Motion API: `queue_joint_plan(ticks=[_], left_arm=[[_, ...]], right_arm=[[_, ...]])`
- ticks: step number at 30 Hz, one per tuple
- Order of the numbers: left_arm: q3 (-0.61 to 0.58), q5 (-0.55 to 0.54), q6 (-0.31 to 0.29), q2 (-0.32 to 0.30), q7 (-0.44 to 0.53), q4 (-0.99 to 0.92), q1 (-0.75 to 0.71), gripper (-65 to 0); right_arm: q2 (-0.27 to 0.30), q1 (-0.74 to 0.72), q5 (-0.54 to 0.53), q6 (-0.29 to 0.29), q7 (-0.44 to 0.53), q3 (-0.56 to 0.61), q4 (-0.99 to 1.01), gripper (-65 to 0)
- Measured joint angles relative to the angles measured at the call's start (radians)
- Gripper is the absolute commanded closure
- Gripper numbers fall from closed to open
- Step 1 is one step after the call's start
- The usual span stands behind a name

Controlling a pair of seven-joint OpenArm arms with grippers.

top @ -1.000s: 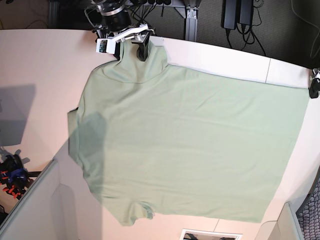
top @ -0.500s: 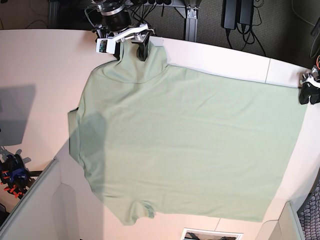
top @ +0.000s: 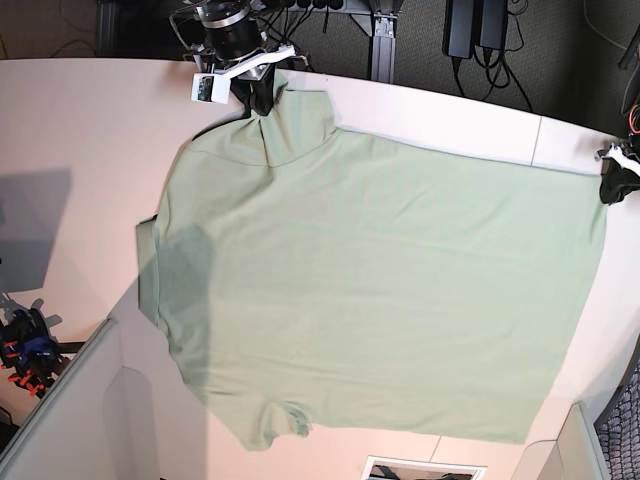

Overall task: Fold the T-shirt properly
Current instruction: 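Lift the shoulder corners and pull them toward the hem, folding lengthwise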

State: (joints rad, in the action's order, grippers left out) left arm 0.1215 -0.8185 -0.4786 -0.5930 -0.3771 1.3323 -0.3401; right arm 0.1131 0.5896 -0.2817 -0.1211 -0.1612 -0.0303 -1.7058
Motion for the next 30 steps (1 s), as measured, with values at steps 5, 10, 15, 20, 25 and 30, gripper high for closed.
queue_joint_plan(ticks=[5, 10, 15, 20, 25, 30], left_arm=[[-0.001, 0.01, -0.103, 0.0, 0.0, -0.005, -0.001, 0.0], [0.016, 0.003, -0.219, -0.002, -0.035, 0.013, -0.022, 0.0], [0.04, 0.022, -0.214, -0.029, -0.112, 0.103, -0.05, 0.0], [0.098, 0.004, -0.211, -0.059, -0.14, 0.14, -0.05, 0.0], [0.114, -0.009, -0.208, -0.084, -0.111, 0.14, 0.053, 0.0], [0.047, 0.0, -0.214, -0.079, -0.095, 0.11, 0.229, 0.0]], right_arm=[[0.0, -0.005, 0.063, 0.0, -0.004, -0.005, -0.004, 0.0], [0.0, 0.014, 0.027, -0.002, -0.089, -0.052, -0.064, 0.0], [0.0, 0.062, -0.013, 0.005, -0.163, -0.122, -0.167, 0.0], [-0.003, 0.044, -0.088, 0.005, -0.171, -0.194, -0.244, 0.0], [0.0, -0.089, -0.092, -0.025, -0.191, -0.266, -0.245, 0.0], [0.014, -0.319, -0.093, -0.054, -0.203, -0.278, -0.225, 0.0]])
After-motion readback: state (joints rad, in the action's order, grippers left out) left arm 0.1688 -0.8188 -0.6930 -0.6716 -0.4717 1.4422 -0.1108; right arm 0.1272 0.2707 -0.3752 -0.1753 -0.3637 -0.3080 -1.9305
